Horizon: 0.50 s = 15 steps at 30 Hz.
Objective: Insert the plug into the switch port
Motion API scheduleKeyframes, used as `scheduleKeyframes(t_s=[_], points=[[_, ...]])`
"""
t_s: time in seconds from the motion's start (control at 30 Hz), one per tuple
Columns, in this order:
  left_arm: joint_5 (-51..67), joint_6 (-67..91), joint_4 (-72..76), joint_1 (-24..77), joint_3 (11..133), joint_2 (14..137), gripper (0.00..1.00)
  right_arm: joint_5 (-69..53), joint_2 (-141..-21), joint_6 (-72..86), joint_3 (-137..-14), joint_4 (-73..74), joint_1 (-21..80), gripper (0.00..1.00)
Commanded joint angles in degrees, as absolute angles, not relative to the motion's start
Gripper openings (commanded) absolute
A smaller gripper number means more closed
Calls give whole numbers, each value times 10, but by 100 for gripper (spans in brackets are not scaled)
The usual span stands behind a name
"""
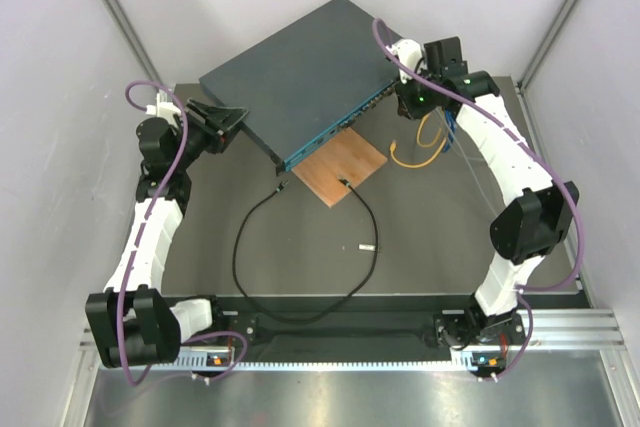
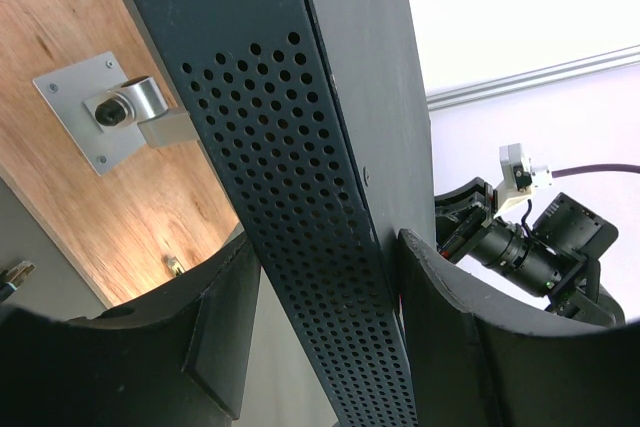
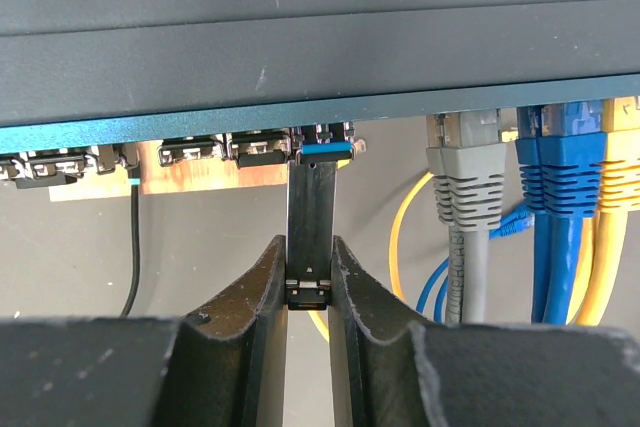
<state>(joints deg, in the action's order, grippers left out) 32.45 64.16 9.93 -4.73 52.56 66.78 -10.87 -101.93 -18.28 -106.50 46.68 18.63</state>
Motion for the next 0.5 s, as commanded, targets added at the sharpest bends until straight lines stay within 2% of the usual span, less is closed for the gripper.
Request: scheduleKeyframes(t_s=[0.0, 0.47], points=[[344, 614, 159, -43, 530, 663, 43, -158, -991, -191, -1070, 408, 195, 0], [344, 613, 156, -43, 534, 664, 43, -189, -1012, -185, -1144, 431, 190, 0]])
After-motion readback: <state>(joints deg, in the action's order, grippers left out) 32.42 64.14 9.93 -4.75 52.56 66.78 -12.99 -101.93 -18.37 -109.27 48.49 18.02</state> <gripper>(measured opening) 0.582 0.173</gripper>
